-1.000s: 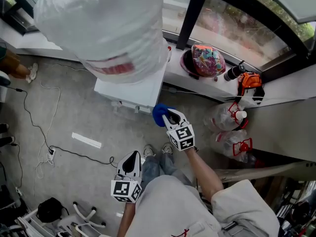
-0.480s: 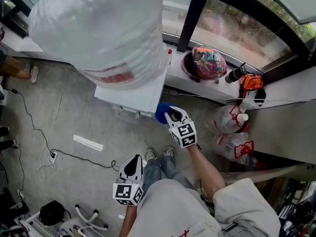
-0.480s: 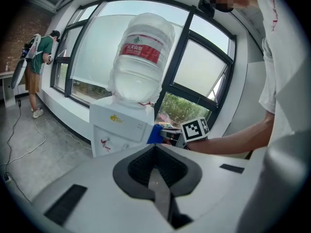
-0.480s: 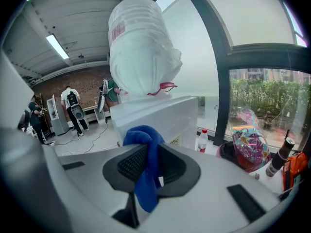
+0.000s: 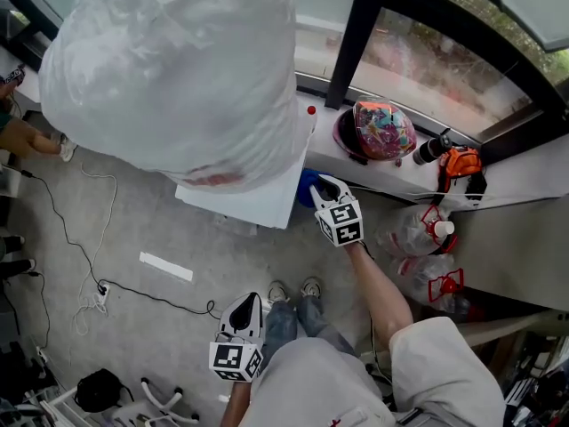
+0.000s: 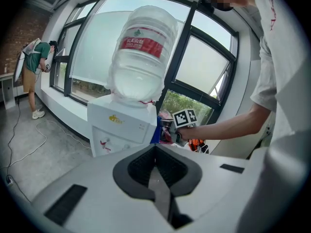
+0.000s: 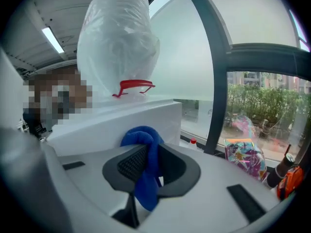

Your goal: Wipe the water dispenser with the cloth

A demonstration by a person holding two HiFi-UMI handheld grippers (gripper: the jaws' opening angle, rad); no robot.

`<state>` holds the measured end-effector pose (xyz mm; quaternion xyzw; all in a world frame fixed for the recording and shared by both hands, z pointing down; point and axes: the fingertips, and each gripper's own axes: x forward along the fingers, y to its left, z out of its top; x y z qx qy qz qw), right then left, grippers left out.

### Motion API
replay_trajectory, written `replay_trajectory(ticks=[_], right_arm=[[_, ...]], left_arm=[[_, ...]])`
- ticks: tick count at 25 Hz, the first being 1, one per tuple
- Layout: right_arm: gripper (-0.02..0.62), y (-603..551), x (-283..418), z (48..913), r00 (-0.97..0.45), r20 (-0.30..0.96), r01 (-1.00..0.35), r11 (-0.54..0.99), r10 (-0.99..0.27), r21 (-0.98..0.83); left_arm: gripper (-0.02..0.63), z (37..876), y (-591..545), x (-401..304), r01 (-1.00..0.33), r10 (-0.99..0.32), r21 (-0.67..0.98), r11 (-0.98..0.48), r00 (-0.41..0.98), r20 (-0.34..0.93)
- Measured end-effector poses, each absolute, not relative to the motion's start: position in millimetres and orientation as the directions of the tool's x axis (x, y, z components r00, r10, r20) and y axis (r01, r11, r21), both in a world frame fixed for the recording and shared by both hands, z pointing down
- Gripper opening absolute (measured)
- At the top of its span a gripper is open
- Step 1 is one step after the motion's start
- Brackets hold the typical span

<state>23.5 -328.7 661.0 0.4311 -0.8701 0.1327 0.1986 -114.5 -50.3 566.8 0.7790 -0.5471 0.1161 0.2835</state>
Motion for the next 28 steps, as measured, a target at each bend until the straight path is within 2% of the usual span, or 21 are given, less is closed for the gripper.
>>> replay_trajectory(ticks=[16, 28], right_arm=[[0.075, -433.3, 46.0, 672.8, -0.462, 0.513, -0.847, 0.531, -0.723, -0.015], [0.075, -333.8, 59.1, 680.5, -0.465, 0.498, -0.856, 0.515, -0.732, -0.041]], left_arm=[[0.012, 569.0, -60.7, -112.3, -0.914, -0.763, 0.306, -0.267, 0.394, 0.512], [0.012, 577.4, -78.3, -96.3, -0.897, -0.761, 0.304, -0.322, 0.436, 0.48]])
